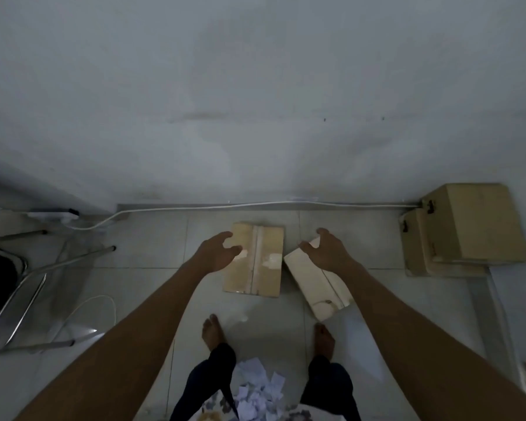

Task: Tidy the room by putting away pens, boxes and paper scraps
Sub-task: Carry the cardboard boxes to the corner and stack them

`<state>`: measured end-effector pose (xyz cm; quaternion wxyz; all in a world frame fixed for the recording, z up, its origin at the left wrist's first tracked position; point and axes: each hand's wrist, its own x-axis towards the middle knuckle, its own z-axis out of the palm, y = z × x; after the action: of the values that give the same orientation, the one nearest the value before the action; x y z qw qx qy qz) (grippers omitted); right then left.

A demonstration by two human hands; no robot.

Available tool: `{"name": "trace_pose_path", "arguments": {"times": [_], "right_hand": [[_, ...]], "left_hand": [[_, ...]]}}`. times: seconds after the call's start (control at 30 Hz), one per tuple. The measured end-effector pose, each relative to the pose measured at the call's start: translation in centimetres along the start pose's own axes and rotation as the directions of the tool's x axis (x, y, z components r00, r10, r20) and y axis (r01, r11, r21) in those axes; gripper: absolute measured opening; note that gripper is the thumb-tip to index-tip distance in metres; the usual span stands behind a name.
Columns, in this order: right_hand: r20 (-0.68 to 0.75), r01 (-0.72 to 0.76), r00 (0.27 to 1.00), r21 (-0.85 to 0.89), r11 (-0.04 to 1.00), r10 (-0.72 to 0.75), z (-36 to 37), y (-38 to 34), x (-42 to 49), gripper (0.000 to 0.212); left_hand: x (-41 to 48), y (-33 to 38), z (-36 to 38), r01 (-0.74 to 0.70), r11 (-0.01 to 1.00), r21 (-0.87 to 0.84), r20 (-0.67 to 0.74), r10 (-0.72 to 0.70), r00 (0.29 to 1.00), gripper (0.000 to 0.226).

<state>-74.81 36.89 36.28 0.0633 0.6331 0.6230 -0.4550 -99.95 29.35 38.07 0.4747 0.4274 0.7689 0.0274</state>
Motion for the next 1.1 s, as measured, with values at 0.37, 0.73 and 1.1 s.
{"name": "trace_pose_path", "arguments": {"times": [0.37,0.73,1.1], "right_hand": [[0.069,-0.113,0.992,0.048,0.992,0.109,8.6,2.8,9.6,0.082],[0.108,-0.162,0.982,0.058,0.985,0.155,19.2,8.8,22.7,0.082],[0.123,-0.289,0.957,0.285,0.914,0.264,29.2,15.6,32.5,0.085]], "left_hand": [[10.4,-6.8,2.2,0.095,0.994,-0.060,0.031,-0.093,0.995,0.060],[24.4,-14.7,9.5,0.217,0.964,-0.154,0.017,-0.217,0.976,0.067],[35.1,-21.2,17.7,0.297,0.935,-0.195,0.028,-0.298,0.954,0.074]]}}
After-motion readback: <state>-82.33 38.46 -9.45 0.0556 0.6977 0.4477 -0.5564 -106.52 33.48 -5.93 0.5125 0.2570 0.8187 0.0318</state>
